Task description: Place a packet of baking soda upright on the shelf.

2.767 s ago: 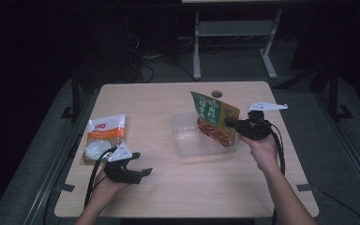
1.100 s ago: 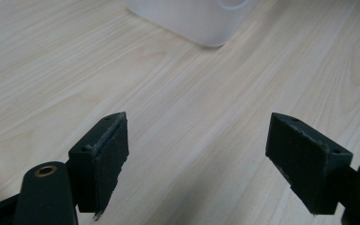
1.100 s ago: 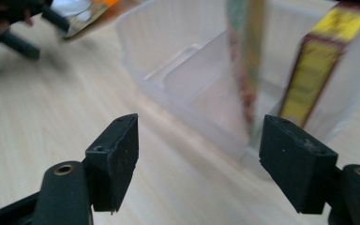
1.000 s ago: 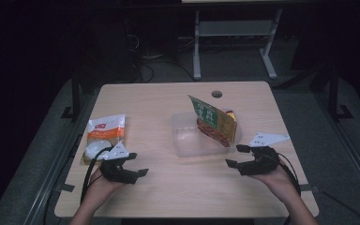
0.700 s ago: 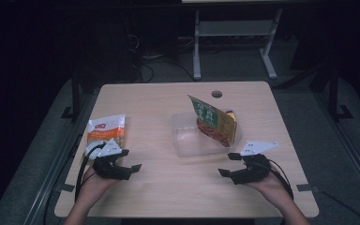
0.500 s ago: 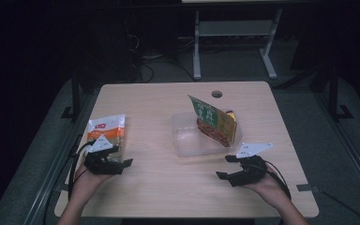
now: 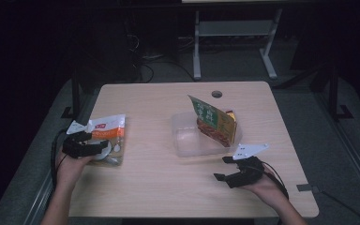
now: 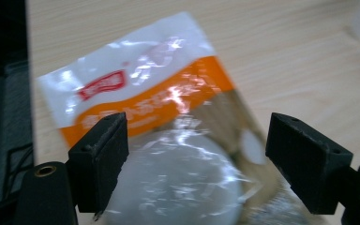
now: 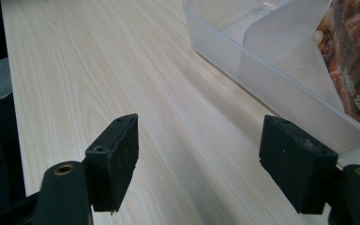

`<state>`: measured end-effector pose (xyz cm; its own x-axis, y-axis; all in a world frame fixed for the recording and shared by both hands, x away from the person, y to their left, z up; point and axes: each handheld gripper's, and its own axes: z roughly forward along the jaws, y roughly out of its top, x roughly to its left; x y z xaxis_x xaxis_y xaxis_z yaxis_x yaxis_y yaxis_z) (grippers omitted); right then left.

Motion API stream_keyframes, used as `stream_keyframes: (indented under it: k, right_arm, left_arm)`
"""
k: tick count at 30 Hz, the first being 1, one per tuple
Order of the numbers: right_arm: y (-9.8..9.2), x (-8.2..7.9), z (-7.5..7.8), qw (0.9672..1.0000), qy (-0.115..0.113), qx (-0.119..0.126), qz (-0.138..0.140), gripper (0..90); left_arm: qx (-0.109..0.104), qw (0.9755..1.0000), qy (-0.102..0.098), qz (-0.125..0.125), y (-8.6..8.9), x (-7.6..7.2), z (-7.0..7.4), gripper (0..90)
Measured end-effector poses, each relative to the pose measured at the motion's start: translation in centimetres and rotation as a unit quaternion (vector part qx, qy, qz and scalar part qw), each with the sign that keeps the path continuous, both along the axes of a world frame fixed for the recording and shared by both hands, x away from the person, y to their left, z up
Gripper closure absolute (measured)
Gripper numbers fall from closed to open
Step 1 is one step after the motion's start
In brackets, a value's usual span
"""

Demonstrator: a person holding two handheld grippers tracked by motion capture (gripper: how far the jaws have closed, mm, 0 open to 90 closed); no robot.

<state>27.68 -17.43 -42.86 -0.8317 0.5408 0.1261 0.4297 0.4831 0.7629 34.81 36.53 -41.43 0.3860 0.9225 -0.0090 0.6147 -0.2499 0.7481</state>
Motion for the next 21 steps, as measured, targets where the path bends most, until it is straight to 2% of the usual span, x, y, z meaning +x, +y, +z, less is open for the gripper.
stream_keyframes:
  k: [4, 6, 14, 16, 18, 21]
  right_arm:
    - [0.1, 0.1, -0.2, 1.0000, 0.005, -0.003, 0.005, 28.7]
    - [0.2, 0.1, -0.2, 1.0000, 0.005, -0.003, 0.008, 28.7]
    - [0.3, 0.1, -0.3, 0.9999, 0.008, -0.008, 0.009, 29.3]
    - [0.4, 0.1, -0.3, 0.9999, 0.006, -0.008, 0.009, 29.4]
    - [0.3, 0.1, -0.2, 0.9999, 0.006, -0.008, 0.007, 29.6]
    - [0.2, 0.0, -0.2, 0.9999, 0.007, -0.008, 0.006, 29.8]
  left_arm:
    - [0.000, 0.9996, 0.015, 0.025, 1.1, 1.2, -0.9, 20.8]
    - [0.007, 0.9991, 0.022, 0.035, 1.5, 1.7, -1.3, 20.5]
    - [0.017, 0.9962, 0.072, 0.046, 2.2, 2.8, -3.2, 18.2]
    - [-0.002, 0.9962, 0.071, 0.050, 2.4, 2.9, -3.5, 17.9]
    - [-0.009, 0.9960, 0.072, 0.053, 2.6, 2.9, -3.7, 19.6]
    - [-0.043, 0.9931, 0.089, 0.063, 3.2, 2.9, -4.2, 20.3]
